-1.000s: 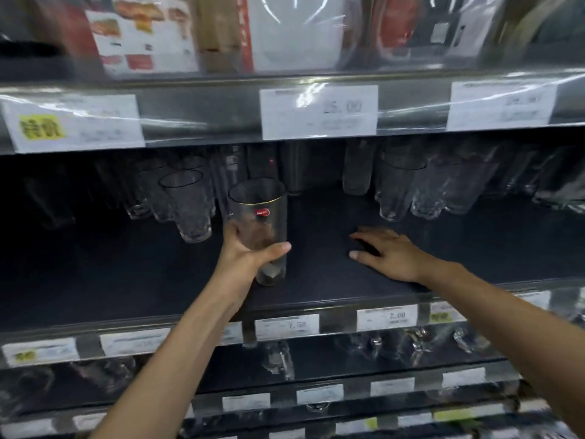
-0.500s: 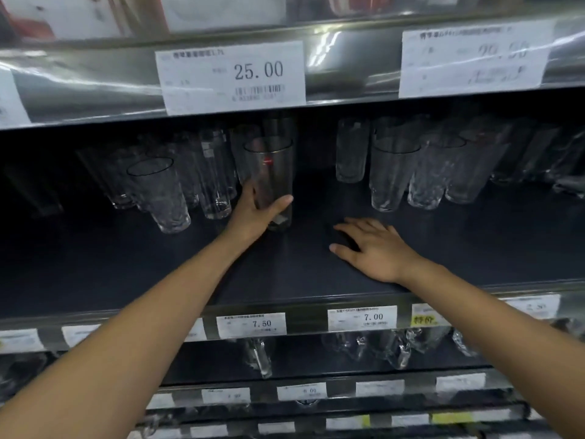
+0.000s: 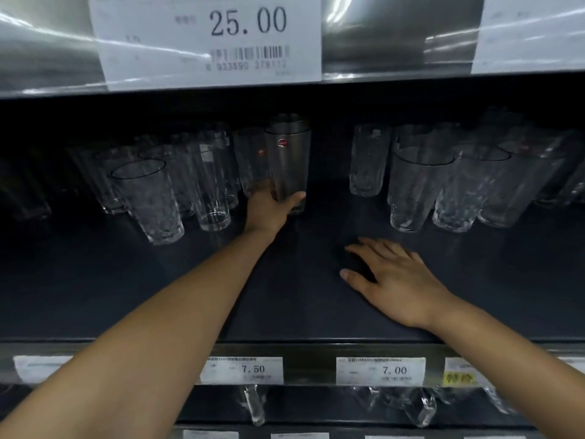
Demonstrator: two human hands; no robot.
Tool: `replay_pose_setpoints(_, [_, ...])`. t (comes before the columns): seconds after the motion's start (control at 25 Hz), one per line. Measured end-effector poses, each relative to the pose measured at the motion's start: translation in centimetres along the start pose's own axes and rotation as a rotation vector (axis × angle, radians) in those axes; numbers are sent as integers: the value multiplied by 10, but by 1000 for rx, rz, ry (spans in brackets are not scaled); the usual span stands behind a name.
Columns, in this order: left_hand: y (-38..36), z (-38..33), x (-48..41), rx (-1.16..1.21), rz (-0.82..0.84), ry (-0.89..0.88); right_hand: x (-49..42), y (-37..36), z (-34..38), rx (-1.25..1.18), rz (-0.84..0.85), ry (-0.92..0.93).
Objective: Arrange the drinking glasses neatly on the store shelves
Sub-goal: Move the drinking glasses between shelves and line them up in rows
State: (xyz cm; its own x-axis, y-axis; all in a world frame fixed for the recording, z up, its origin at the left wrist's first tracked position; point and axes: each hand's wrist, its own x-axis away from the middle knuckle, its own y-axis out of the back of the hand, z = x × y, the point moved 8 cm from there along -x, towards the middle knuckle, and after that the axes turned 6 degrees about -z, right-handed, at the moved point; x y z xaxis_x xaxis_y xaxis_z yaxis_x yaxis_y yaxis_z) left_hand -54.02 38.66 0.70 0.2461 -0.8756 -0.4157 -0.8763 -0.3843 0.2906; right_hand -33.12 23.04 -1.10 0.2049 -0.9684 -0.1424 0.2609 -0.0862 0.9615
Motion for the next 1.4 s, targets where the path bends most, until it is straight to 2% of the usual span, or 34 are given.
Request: replay_pose_setpoints(1.4, [-4, 4, 2, 84, 42, 57, 1, 3, 3, -1, -25, -4])
